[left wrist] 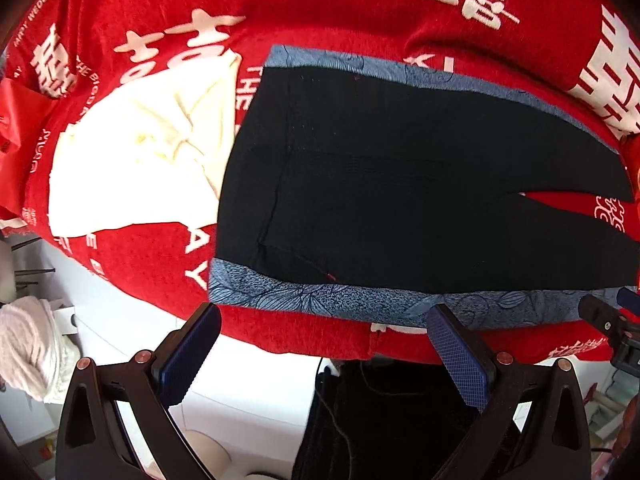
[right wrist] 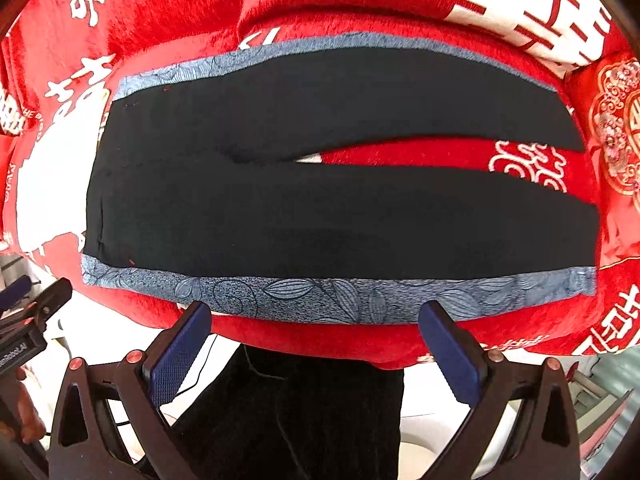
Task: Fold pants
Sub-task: 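Grasp the trouser waistband edge with the left gripper while the right gripper grasps the other waistband corner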
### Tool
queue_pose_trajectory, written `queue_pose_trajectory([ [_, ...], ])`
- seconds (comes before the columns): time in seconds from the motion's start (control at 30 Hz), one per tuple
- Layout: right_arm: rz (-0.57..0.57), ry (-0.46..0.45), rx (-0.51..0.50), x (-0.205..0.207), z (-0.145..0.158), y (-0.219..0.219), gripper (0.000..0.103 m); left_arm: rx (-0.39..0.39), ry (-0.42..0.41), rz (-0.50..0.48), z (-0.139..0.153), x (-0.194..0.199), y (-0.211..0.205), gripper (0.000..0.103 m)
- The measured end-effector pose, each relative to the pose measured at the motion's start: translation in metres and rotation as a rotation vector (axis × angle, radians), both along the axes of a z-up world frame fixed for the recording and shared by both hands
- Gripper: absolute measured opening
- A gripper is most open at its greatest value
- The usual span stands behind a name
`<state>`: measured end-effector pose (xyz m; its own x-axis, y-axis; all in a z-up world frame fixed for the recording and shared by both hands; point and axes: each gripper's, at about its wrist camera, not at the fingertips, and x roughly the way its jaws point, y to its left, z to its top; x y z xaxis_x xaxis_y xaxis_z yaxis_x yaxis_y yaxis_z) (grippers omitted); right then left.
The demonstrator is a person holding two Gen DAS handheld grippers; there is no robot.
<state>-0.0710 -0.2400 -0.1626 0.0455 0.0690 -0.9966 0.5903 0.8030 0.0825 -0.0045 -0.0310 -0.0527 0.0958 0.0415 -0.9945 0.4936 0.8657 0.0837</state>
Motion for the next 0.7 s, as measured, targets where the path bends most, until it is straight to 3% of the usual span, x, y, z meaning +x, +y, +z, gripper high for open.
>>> queue_pose_trajectory([
  [0.13, -0.006, -0.009, 0.020, -0.002, -0.018, 0.006, 0.103, -0.028, 0.034, 0.030, -0.023, 0.004, 0.007, 0.103],
  [0.23, -0.054, -0.084, 0.097, -0.007, -0.029, 0.006, 0.103, -0.056, 0.045, 0.055, -0.037, 0.007, 0.014, 0.103],
  [0.47, -0.252, -0.385, 0.457, -0.039, -0.070, 0.000, 0.103, -0.211, 0.041, 0.108, -0.061, 0.013, 0.045, 0.103],
  [0.6, -0.297, -0.449, 0.593, -0.053, -0.102, 0.013, 0.103, -0.323, 0.081, 0.181, -0.076, 0.013, 0.075, 0.103],
  [0.7, -0.349, -0.472, 0.675, -0.065, -0.129, 0.021, 0.103, -0.354, 0.120, 0.223, -0.093, 0.013, 0.094, 0.103],
])
